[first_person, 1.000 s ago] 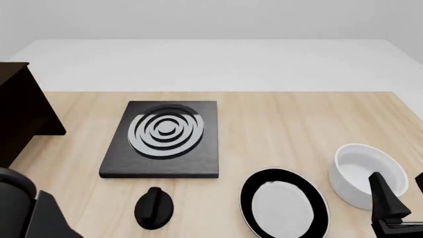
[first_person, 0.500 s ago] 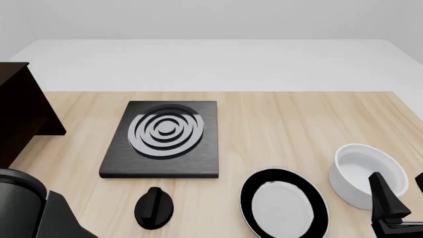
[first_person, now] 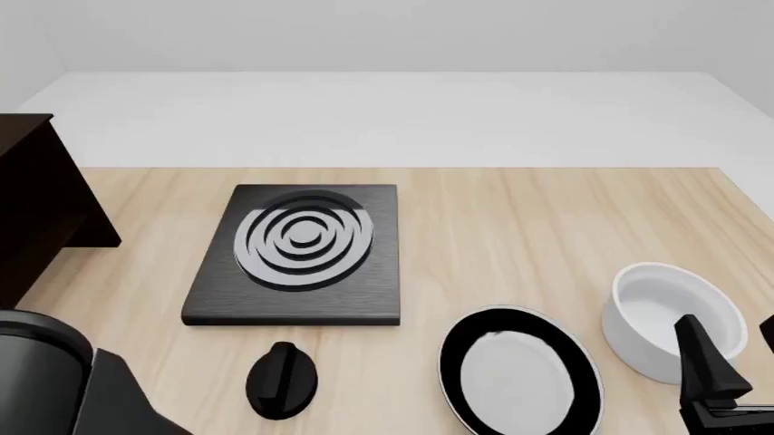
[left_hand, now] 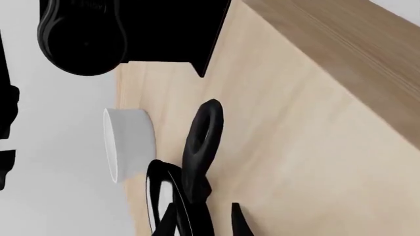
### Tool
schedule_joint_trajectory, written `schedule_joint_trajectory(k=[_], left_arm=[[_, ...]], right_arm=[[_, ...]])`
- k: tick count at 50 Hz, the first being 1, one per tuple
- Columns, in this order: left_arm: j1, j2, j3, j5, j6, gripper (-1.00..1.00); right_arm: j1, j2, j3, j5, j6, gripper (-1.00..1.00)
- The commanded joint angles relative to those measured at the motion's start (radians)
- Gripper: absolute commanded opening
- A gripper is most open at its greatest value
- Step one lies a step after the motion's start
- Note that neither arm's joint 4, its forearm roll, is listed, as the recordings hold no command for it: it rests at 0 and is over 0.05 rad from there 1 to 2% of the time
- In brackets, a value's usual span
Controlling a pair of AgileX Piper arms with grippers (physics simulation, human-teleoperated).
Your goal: Put the frying pan under the cabinet shelf.
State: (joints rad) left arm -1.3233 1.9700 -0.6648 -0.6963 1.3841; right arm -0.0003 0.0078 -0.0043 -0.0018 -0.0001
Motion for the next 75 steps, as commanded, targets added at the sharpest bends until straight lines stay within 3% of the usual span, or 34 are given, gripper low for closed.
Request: schedule_joint_trajectory(k=[1,49,75], left_arm=[[-0.017,0.079,-0.055,0.044,-0.045,1.0],[-0.051,0.17,-0.182,0.2,-0.026,1.0],[-0.024,0.206,-0.253,0.266,-0.015,1.0]], right_arm=[[0.0,0.0,0.0,0.0,0.0,1.0],[0.0,0.0,0.0,0.0,0.0,1.0],[0.0,0.0,0.0,0.0,0.0,1.0]])
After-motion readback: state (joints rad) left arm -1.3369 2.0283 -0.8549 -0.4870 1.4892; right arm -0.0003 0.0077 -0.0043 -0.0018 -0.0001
